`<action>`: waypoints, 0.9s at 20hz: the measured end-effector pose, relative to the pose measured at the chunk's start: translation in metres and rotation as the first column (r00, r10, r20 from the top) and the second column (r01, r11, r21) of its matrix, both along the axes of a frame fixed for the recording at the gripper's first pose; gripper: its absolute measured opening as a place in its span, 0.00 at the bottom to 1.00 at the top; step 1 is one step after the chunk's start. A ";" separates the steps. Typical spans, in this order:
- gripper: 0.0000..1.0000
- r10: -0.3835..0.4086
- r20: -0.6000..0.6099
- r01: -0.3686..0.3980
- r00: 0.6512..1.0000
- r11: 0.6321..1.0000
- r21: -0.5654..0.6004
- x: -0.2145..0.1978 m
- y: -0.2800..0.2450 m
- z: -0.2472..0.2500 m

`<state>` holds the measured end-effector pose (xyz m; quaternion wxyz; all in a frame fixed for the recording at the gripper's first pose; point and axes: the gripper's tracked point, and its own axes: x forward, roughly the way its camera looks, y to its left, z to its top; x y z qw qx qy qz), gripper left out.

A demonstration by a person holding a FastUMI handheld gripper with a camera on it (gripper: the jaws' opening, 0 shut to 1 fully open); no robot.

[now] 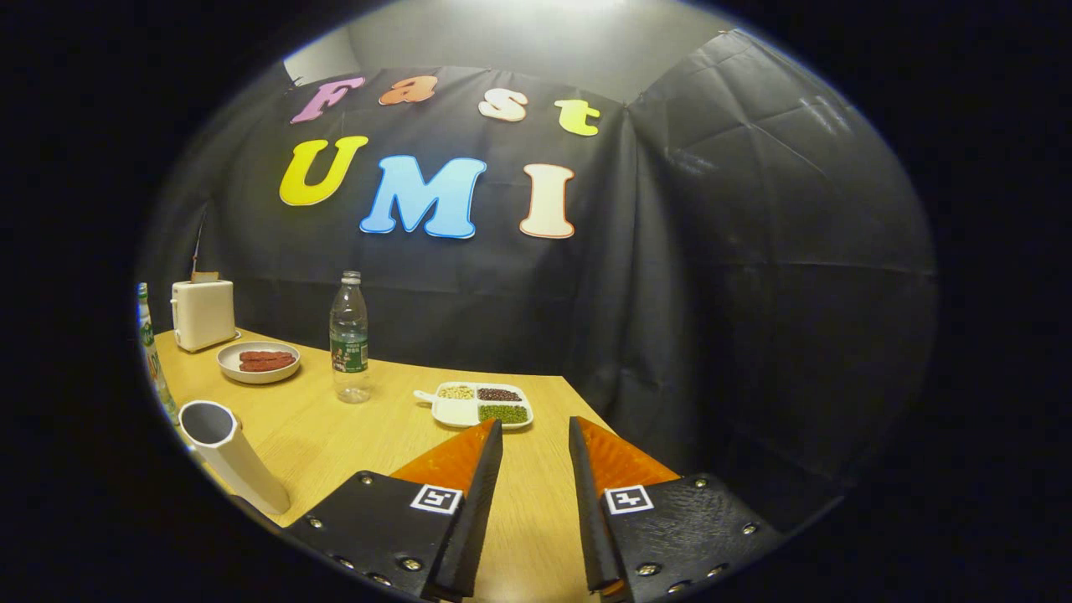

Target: Take the bottle from table, then pour the juice into the cup, finally place the bottle on the coaster

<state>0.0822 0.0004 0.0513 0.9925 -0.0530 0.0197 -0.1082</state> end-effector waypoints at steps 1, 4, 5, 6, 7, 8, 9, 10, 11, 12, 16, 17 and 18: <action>0.48 -0.013 -0.012 0.013 1.000 1.000 0.013 0.003 0.007 -0.002; 0.25 0.015 -0.006 -0.015 1.000 1.000 -0.008 -0.002 0.041 0.016; 0.25 0.023 0.004 -0.023 1.000 1.000 -0.011 -0.005 0.053 0.024; 0.25 0.030 0.015 -0.030 0.999 1.000 -0.008 -0.008 0.065 0.031; 0.25 0.033 0.027 -0.033 0.999 0.999 0.000 -0.012 0.076 0.039; 0.25 0.040 0.043 -0.041 0.998 0.999 0.013 -0.017 0.088 0.045; 0.25 0.057 0.067 -0.059 0.996 0.998 0.027 -0.022 0.102 0.054; 0.25 0.073 0.091 -0.076 0.993 0.996 0.035 -0.030 0.118 0.064; 0.25 0.088 0.109 -0.093 0.990 0.995 0.036 -0.036 0.131 0.072; 0.25 0.108 0.124 -0.113 0.986 0.993 0.035 -0.041 0.145 0.077; 0.25 0.190 0.171 -0.202 0.967 0.978 0.056 -0.059 0.199 0.094; 0.25 0.197 0.175 -0.211 0.965 0.975 0.064 -0.063 0.208 0.096; 0.25 0.206 0.175 -0.221 0.963 0.973 0.071 -0.067 0.220 0.094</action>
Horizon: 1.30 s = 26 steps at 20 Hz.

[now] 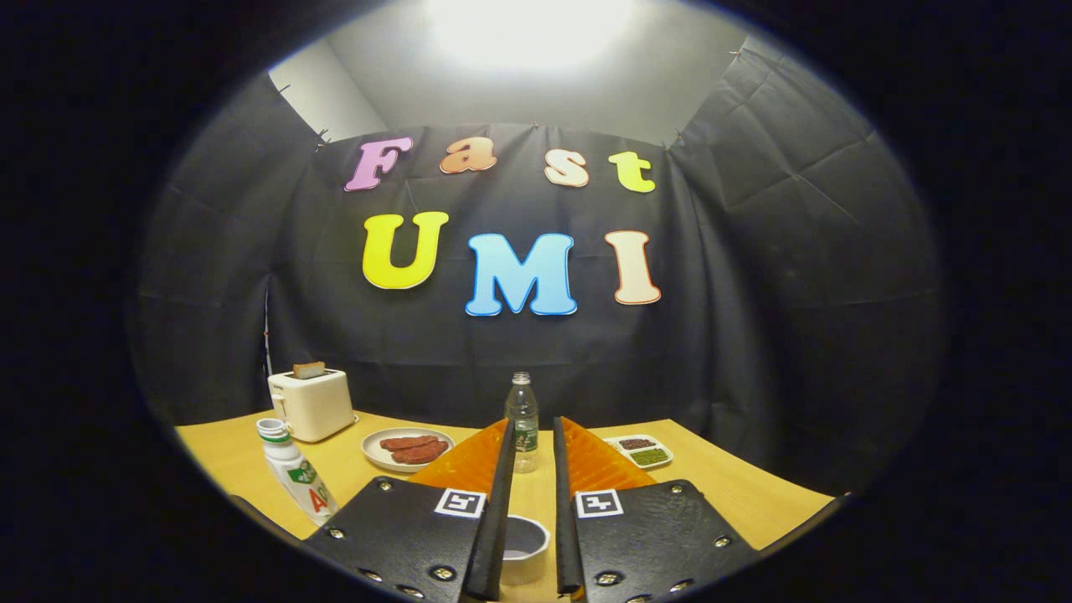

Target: Take the bottle from table, then pour the juice into the cup, finally place the bottle on the coaster

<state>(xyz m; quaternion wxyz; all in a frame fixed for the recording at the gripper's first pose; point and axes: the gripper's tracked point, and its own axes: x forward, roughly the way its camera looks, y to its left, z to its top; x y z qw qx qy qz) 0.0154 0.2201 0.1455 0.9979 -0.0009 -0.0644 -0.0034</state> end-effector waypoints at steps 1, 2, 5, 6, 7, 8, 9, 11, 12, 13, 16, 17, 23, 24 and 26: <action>0.25 0.008 -0.006 -0.008 1.000 1.000 0.001 -0.004 0.010 -0.003; 0.25 0.019 -0.011 -0.019 1.000 1.000 -0.001 -0.006 0.021 -0.004; 0.25 0.034 -0.027 -0.034 0.999 0.999 0.012 -0.010 0.050 -0.016; 0.25 0.028 -0.033 -0.027 0.999 0.999 0.019 -0.010 0.059 -0.021; 0.25 0.008 -0.050 -0.006 0.999 1.000 0.026 -0.012 0.063 -0.032; 0.25 0.010 -0.061 -0.008 0.998 0.999 0.035 -0.013 0.072 -0.041; 0.25 0.041 -0.086 -0.038 0.995 0.999 0.037 -0.012 0.088 -0.054; 0.25 0.044 -0.143 -0.041 0.989 0.999 0.020 -0.009 0.107 -0.082; 0.25 0.062 -0.157 -0.061 0.986 0.998 0.011 -0.008 0.119 -0.089; 0.25 0.082 -0.170 -0.083 0.982 0.997 0.003 -0.006 0.133 -0.098; 0.25 0.135 -0.202 -0.148 0.970 0.988 -0.050 -0.001 0.173 -0.115; 0.25 0.144 -0.208 -0.162 0.967 0.984 -0.070 -0.002 0.183 -0.120; 0.25 0.209 -0.198 -0.225 0.958 0.973 -0.059 -0.006 0.223 -0.126; 0.25 0.235 -0.196 -0.247 0.952 0.968 -0.037 -0.007 0.229 -0.126; 0.29 0.265 -0.183 -0.271 0.947 0.962 -0.012 -0.011 0.236 -0.122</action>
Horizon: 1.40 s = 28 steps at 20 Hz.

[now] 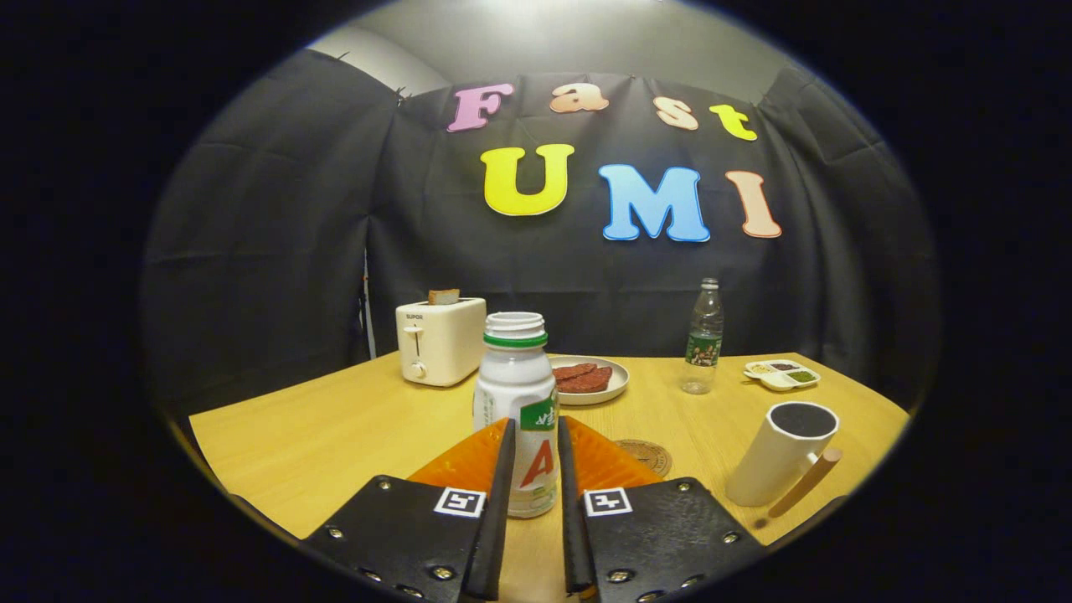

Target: Take the bottle from table, then pour the juice into the cup, finally place the bottle on the coaster

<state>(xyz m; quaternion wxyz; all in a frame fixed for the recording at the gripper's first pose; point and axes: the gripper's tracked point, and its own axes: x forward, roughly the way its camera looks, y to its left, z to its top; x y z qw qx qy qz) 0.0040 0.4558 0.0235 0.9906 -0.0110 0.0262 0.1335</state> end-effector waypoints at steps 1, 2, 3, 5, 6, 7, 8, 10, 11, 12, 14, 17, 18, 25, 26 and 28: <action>0.29 -0.003 0.009 0.003 1.000 1.000 0.007 0.000 0.000 0.002; 0.31 -0.006 0.011 0.006 1.000 1.000 0.019 0.001 0.001 0.004; 0.31 -0.001 0.008 0.001 1.000 1.000 0.030 0.003 0.006 0.002; 0.46 0.009 -0.001 -0.009 1.000 0.999 0.040 0.006 0.012 0.001; 0.55 -0.007 -0.006 0.007 1.000 0.999 0.032 0.008 0.010 -0.001; 0.56 -0.013 -0.012 0.013 1.000 0.999 0.031 0.011 0.009 -0.003; 0.66 -0.017 -0.017 0.017 1.000 0.999 0.034 0.014 0.010 -0.005; 0.81 -0.021 -0.030 0.023 0.999 0.999 0.045 0.021 0.012 -0.009; 0.85 -0.022 -0.036 0.024 0.999 0.998 0.049 0.024 0.013 -0.012; 0.89 -0.019 -0.043 0.021 0.999 0.998 0.055 0.028 0.014 -0.013; 0.89 -0.021 -0.061 0.025 0.998 0.998 0.066 0.036 0.016 -0.019; 0.89 -0.026 -0.084 0.031 0.996 0.998 0.060 0.047 0.020 -0.028; 0.89 -0.028 -0.094 0.034 0.995 0.998 0.059 0.051 0.020 -0.031; 0.75 -0.055 -0.104 0.063 0.993 0.995 0.074 0.059 0.021 -0.034; 0.73 -0.056 -0.109 0.065 0.993 0.994 0.083 0.059 0.020 -0.033; 0.73 -0.056 -0.117 0.070 0.992 0.990 0.125 0.061 0.017 -0.032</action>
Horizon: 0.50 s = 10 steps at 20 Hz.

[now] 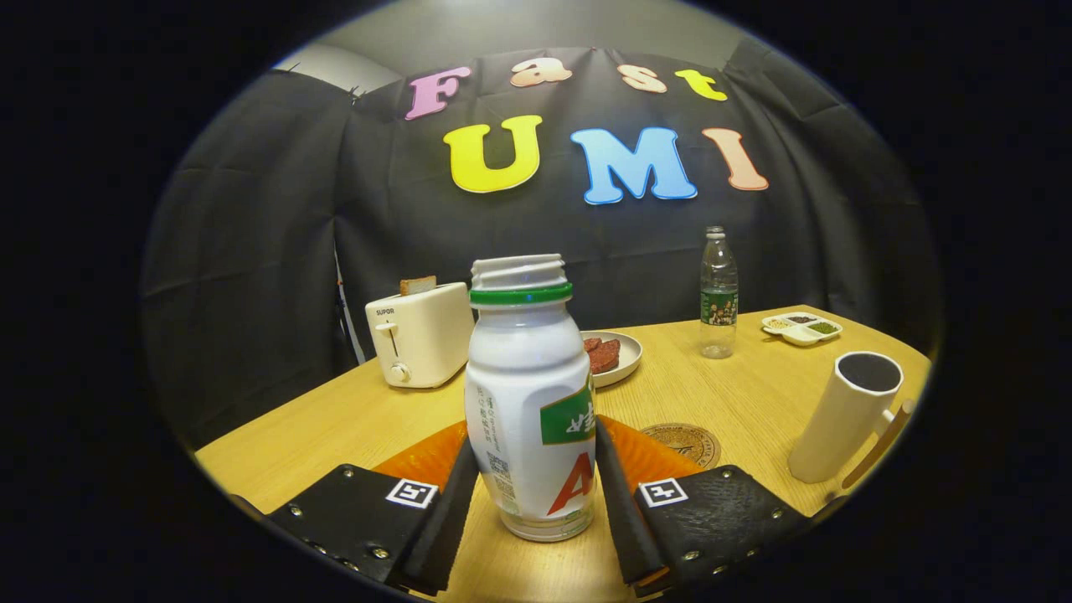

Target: Take the bottle from table, then pour the juice into the cup, finally place the bottle on the coaster

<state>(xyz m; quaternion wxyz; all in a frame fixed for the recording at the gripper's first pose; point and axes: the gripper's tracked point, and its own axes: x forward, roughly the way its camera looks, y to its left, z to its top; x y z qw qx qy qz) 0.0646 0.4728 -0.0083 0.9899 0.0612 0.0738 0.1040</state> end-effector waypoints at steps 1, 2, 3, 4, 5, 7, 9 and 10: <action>0.69 -0.002 -0.006 0.002 1.000 1.000 0.030 -0.001 -0.002 0.000; 0.69 -0.005 -0.008 0.006 1.000 0.998 0.067 0.000 -0.005 0.001; 0.69 -0.006 -0.012 0.007 1.000 0.994 0.108 -0.001 -0.007 0.001; 0.69 -0.007 -0.011 0.009 1.000 0.988 0.153 -0.002 -0.010 0.004; 0.69 -0.007 -0.008 0.008 1.000 0.980 0.199 -0.002 -0.012 0.007; 0.69 -0.011 -0.003 0.011 1.000 0.957 0.288 -0.002 -0.017 0.015; 0.68 -0.012 0.003 0.010 1.000 0.932 0.361 -0.001 -0.021 0.023; 0.69 -0.017 0.005 0.014 1.000 0.923 0.385 0.000 -0.025 0.028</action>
